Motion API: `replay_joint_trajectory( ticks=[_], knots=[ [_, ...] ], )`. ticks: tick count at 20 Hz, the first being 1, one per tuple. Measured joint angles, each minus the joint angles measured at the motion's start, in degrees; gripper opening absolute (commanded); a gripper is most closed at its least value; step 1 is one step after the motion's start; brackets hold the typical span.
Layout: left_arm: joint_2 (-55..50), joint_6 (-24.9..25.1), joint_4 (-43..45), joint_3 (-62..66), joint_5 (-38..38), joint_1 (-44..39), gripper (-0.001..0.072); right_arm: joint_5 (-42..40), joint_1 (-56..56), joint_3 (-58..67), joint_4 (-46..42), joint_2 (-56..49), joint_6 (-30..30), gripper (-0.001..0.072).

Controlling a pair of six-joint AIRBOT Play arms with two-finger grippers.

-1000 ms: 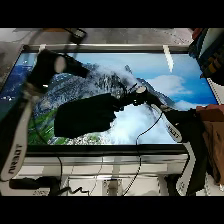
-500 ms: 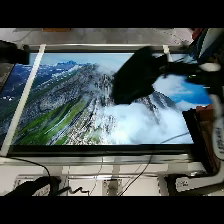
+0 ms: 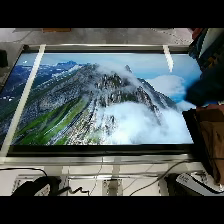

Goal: Fold the clothes and pants, and hang the long-sleeved shirts on hangers.

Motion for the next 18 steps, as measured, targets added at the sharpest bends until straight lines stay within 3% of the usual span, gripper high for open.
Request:
replay_joint_trajectory(
  ticks=[4, 5, 6, 8, 9, 15, 17, 18],
  knots=[
    [0.0, 0.0, 0.0, -0.2, -0.8, 0.0, 0.0024, 10.7, -7.4, -0.4, -21.9, 2.0, 11.1, 0.0037],
    [0.0, 0.0, 0.0, -0.2, -0.9, 0.0, 0.0024, 12.7, -8.2, -0.5, -26.1, 2.2, 13.0, 0.0076],
    [0.0, 0.0, 0.0, -0.2, -1.0, 0.0, 0.0024, 14.4, -8.9, -0.6, -29.9, 2.4, 15.0, 0.0232],
    [0.0, 0.0, 0.0, -0.2, -1.1, 0.0, 0.0025, 16.2, -9.7, -0.6, -35.0, 2.7, 18.5, 0.0642],
    [0.0, 0.0, 0.0, -0.3, -1.1, 0.0, 0.0024, 16.8, -9.9, -0.6, -36.7, 2.7, 20.1, 0.0703],
    [0.0, 0.0, 0.0, -0.3, -1.2, 0.0, 0.0024, 18.6, -10.4, -0.6, -40.9, 2.8, 23.8, 0.0699],
    [0.0, 0.0, 0.0, -0.3, -1.2, 0.0, 0.0024, 18.4, -10.5, -0.6, -41.5, 2.8, 23.9, 0.064],
    [0.0, 0.0, 0.0, -0.3, -1.2, 0.0, 0.0024, 17.7, -10.5, -0.6, -41.5, 2.8, 23.2, 0.0557]
  ],
)
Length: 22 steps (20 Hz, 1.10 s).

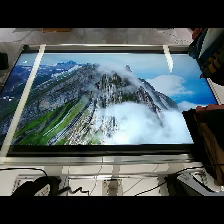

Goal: Fold the clothes and pants, and hang the long-sleeved shirts on hangers.

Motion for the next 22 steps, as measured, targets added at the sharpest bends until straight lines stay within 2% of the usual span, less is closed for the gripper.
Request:
replay_joint_trajectory(
  ticks=[1, 3, 4, 9, 15, 19, 22],
  knots=[
    [0.0, 0.0, 0.0, 0.0, 0.0, 0.0, 0.0024, -0.9, 0.0, 0.0, 0.5, 0.0, -1.7, 0.0407],
    [0.0, 0.0, 0.0, 0.0, 0.0, 0.0, 0.0024, -3.0, 0.2, 0.0, 3.1, 0.0, -6.0, 0.0061],
    [0.0, 0.0, 0.0, 0.0, 0.0, 0.0, 0.0024, -3.9, 0.7, 0.0, 4.8, 0.0, -8.2, 0.0037],
    [0.0, 0.0, 0.0, 0.0, 0.0, 0.0, 0.0025, -6.3, 11.5, -0.8, 12.5, -0.2, -19.0, 0.0036],
    [0.0, 0.0, 0.0, 0.0, 0.0, 0.0, 0.0025, -6.9, 42.6, -4.7, 15.4, -0.2, -30.7, 0.0037],
    [0.0, 0.0, 0.0, 0.0, 0.0, 0.0, 0.0025, -11.6, 64.8, -8.4, 13.5, -0.3, -34.7, 0.0036],
    [0.0, 0.0, 0.0, 0.0, 0.0, 0.0, 0.0024, -15.9, 77.6, -10.3, 8.3, -1.4, -33.6, 0.0036]
  ],
)
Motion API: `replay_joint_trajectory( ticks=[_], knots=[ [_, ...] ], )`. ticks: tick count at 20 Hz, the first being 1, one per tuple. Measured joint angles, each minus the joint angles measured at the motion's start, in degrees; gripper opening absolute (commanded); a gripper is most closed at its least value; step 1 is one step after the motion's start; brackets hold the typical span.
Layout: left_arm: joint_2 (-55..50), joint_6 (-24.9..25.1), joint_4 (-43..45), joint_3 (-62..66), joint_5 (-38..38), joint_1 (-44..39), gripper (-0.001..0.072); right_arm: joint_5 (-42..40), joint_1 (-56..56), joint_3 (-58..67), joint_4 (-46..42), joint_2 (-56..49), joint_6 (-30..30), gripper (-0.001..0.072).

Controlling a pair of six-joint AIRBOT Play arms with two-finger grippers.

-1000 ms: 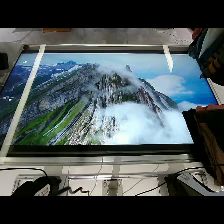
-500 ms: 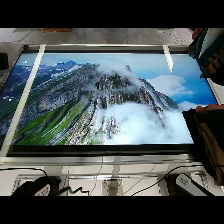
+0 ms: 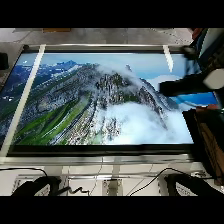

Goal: Fold the clothes and pants, and hang the long-sleeved shirts on hangers.

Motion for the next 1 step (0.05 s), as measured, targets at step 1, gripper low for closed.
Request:
replay_joint_trajectory(
  ticks=[1],
  knots=[
    [0.0, 0.0, 0.0, 0.0, 0.0, 0.0, 0.0024, -0.9, 2.8, -0.3, -2.3, -0.7, 1.8, 0.0036]
  ],
)
